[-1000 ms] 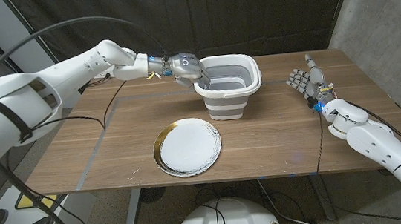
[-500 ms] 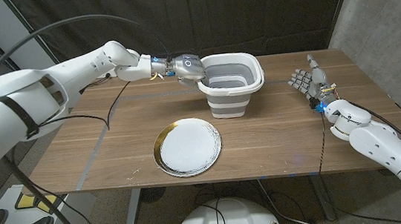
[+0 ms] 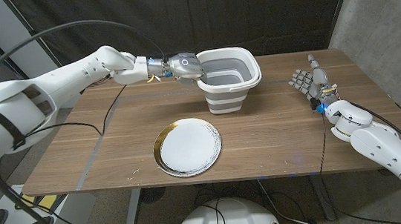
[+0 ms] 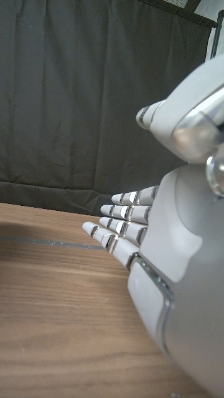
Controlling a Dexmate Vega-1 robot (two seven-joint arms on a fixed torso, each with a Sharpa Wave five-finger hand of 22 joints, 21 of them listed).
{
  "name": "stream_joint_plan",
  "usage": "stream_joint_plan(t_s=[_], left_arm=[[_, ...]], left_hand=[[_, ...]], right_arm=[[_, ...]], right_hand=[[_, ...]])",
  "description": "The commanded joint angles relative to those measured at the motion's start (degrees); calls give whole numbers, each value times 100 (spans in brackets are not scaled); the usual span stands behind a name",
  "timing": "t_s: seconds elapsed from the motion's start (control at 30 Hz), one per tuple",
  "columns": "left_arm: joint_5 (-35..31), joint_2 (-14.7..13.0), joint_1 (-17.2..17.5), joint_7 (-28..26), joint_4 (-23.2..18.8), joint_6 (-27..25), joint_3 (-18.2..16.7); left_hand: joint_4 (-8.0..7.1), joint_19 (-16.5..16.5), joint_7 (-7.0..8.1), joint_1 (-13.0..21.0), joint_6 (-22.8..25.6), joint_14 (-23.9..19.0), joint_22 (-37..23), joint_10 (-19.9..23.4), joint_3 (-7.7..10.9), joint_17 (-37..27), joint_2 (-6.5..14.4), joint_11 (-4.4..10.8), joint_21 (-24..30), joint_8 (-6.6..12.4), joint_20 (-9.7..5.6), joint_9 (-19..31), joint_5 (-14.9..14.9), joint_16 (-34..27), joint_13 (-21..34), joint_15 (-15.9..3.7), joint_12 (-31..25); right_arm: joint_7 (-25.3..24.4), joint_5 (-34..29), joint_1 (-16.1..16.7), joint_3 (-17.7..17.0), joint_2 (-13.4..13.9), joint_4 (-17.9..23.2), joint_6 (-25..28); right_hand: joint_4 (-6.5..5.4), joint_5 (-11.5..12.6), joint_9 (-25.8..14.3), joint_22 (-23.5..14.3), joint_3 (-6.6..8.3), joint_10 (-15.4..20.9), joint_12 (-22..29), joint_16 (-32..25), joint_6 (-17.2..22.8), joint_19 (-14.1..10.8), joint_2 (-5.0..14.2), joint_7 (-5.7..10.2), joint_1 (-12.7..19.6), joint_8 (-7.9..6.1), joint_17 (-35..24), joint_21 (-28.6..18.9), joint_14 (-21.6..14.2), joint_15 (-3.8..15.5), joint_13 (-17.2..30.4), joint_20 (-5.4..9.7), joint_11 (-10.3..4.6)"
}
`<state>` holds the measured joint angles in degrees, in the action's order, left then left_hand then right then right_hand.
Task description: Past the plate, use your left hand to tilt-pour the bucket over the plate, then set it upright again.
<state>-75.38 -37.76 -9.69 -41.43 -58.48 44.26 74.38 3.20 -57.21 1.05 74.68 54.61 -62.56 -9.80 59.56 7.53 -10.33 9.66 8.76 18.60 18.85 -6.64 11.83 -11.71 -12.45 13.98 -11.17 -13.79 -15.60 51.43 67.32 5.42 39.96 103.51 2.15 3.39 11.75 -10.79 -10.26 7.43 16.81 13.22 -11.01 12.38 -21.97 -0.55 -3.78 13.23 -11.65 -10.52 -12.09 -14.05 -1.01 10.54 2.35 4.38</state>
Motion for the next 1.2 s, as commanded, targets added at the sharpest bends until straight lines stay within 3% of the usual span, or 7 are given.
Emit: stream_joint_plan(t_s=[0.03, 0.7, 1.2], left_arm=[[286, -849, 820, 546, -1267, -261, -981], [458, -1768, 1970, 1217, -2623, -551, -2292], [816, -2279, 2669, 1155, -2816, -475, -3052]], left_hand=[[-21, 11, -11, 84, 50, -28, -13, 45, 51, -15, 69, 35, -8, -16, 13, 16, 24, 22, 36, -111, -26], [-85, 52, 49, 72, 82, 6, -11, 22, 146, -23, 37, 34, -89, -24, 18, 33, 51, 90, 127, -115, -1], [-123, 56, 61, 63, 115, 3, -12, 31, 204, -28, 18, 30, -135, -23, 17, 38, 63, 107, 178, -115, 10]], right_arm=[[-10, -102, 41, -13, 28, 82, -48], [-57, -203, 451, -198, 70, 458, -217], [-320, -302, 568, -205, 102, 826, -32]], right_hand=[[13, 40, -10, -22, -14, 59, -13, 1, 52, -23, 55, -14, 8, 15, -11, 11, -33, -20, 9, 106, 23], [16, 40, -10, -24, -26, 68, -23, 6, 53, -38, 61, -20, 8, 21, -11, 15, -38, -23, 10, 109, 28], [18, 40, -11, -25, -35, 79, -27, 9, 51, -50, 66, -29, 8, 25, -11, 17, -43, -25, 11, 108, 36]])
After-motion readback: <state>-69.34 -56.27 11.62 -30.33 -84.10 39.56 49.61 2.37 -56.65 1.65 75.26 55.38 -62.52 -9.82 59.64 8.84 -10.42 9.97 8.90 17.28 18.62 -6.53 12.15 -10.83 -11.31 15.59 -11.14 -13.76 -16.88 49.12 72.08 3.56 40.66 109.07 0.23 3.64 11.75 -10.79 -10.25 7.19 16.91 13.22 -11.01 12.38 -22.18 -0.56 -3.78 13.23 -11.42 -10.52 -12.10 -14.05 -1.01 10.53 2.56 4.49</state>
